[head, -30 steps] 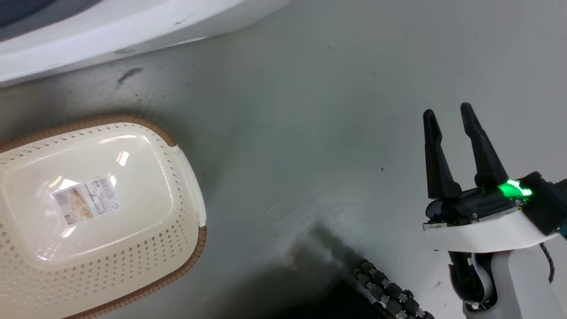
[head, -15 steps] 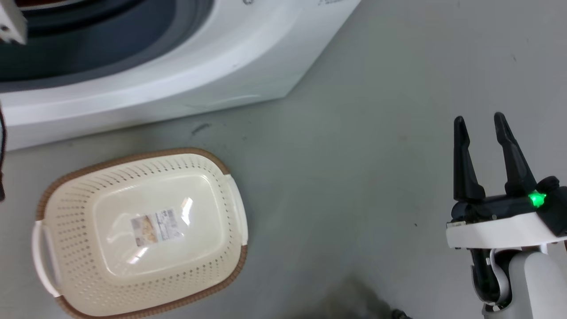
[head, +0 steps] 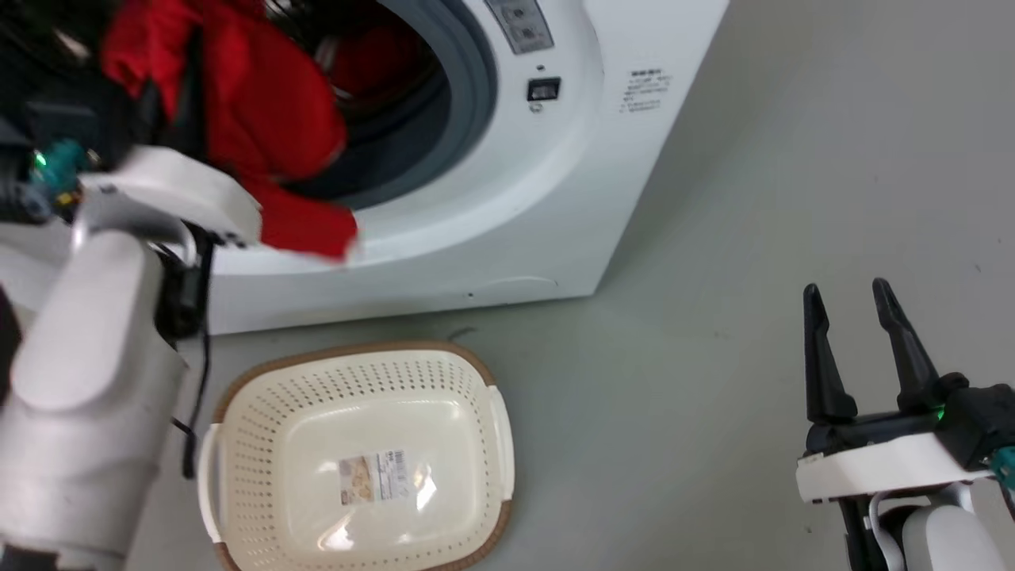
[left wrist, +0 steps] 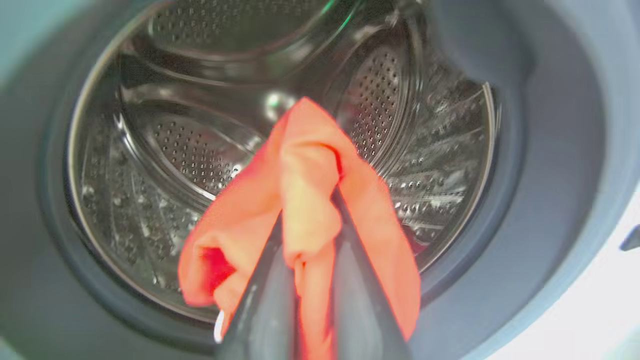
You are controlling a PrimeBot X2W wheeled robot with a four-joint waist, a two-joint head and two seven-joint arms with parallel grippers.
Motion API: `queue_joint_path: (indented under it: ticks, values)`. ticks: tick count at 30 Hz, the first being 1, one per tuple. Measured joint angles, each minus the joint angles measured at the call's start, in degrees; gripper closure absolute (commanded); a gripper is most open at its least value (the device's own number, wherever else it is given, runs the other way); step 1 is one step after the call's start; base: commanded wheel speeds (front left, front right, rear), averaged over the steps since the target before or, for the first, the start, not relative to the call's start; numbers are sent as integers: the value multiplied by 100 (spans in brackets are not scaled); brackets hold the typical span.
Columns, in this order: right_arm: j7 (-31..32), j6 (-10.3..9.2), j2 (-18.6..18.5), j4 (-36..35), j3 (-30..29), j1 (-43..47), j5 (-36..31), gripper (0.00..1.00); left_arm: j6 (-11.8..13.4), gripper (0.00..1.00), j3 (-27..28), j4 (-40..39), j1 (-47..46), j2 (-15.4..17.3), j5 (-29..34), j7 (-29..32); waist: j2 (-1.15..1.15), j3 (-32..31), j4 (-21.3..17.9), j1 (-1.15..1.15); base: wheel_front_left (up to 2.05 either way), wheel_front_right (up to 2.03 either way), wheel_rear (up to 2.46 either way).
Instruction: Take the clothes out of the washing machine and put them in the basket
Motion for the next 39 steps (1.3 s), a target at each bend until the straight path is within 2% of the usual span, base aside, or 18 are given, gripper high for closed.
queue_joint_path:
  ticks: [4,10,18,25,27,29,33,39]
  values:
    - [0,1,0,52,-21,71,-53,0,171,100,333,-879,719,-196,285,-2,0,-380,201,-1,0,0,0]
    - [0,0,-1,99,-104,219,-85,0,175,100,620,-1780,1648,-350,434,-2,0,-791,478,-1,0,0,0]
    - [0,1,0,92,-133,305,-165,0,74,100,810,-2253,2716,-446,325,-2,0,-857,735,0,0,0,0]
    - [0,0,-1,-11,-180,199,-288,0,-113,100,776,-1806,3042,-726,391,-2,0,-457,805,1,0,0,0]
    - [0,0,-1,-42,-185,133,-347,0,-286,100,880,-1534,3078,-940,227,-2,0,-295,815,1,0,0,0]
    - [0,1,-1,-71,-191,66,-398,0,-425,100,917,-1202,3067,-1022,302,-1,0,-123,815,2,0,0,0]
    - [0,1,-2,-174,-210,-74,-623,0,-662,100,1009,-573,2826,-1243,501,-2,0,260,804,2,0,0,0]
    - [0,1,0,-396,-298,-266,-831,0,-867,100,1106,232,2336,-1544,840,-2,0,898,783,2,0,0,0]
